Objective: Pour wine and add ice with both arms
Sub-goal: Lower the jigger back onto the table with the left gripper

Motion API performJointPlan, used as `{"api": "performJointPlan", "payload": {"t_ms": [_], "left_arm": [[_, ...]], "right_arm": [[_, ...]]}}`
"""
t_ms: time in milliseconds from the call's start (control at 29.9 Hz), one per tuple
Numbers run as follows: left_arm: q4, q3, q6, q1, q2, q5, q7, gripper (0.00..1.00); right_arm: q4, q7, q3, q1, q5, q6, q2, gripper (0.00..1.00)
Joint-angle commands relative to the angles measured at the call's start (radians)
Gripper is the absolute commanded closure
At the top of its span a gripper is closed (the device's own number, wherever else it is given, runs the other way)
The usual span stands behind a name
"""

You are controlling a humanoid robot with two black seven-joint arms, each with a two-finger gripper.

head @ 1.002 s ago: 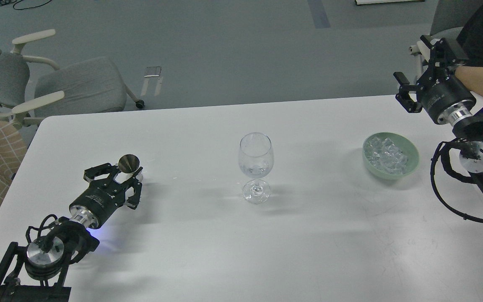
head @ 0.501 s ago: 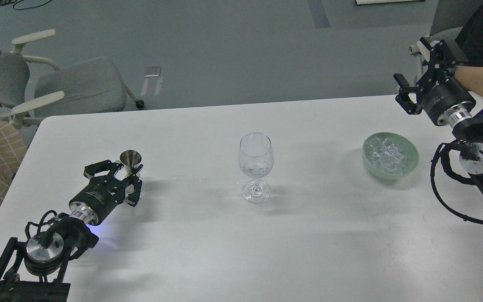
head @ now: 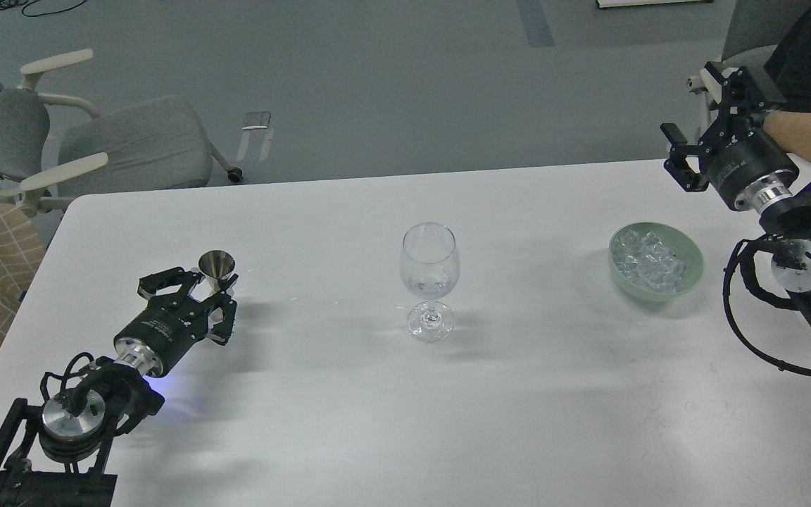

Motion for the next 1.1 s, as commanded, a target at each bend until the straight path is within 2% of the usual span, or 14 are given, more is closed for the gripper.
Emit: {"api": "performJointPlan", "payload": {"t_ms": [0,167,200,234,301,401,468,601,1069], "left_arm": [[0.0,-0.001,-0.002,0.001,0.0,-0.002,0.0,0.56],[0.002,-0.001,0.0,0.001,0.0,-0.003,0.0,0.54],[0.002,-0.003,0.0,0.001,0.0,-0.003,-0.002,0.44],[0.002,-0.002,0.001,0.001,0.0,-0.003,-0.002,0.39],[0.002,-0.001,0.001,0.001,0.0,-0.003,-0.002,0.37],[0.005,-0.001,0.0,0.001,0.001,-0.003,0.0,0.2],[0.006,-0.001,0.0,0.001,0.001,-0.003,0.0,0.17],[0.009,-0.003,0.0,-0.004,0.0,-0.003,0.0,0.12],[0.011,0.0,-0.013,0.001,0.007,-0.005,0.009,0.07]], "right_arm": [[0.0,0.0,0.0,0.0,-0.001,0.0,0.0,0.0],[0.0,0.0,0.0,-0.002,0.0,0.0,0.0,0.0],[0.0,0.0,0.0,0.0,0.0,0.0,0.0,0.0],[0.0,0.0,0.0,0.0,0.0,0.0,0.0,0.0],[0.0,0.0,0.0,0.0,0.0,0.0,0.0,0.0],[0.0,0.0,0.0,0.0,0.0,0.0,-0.002,0.0],[0.0,0.0,0.0,0.0,-0.001,0.0,0.0,0.0],[0.0,0.0,0.0,0.0,-0.001,0.0,0.0,0.0],[0.0,0.0,0.0,0.0,0.0,0.0,0.0,0.0]]}}
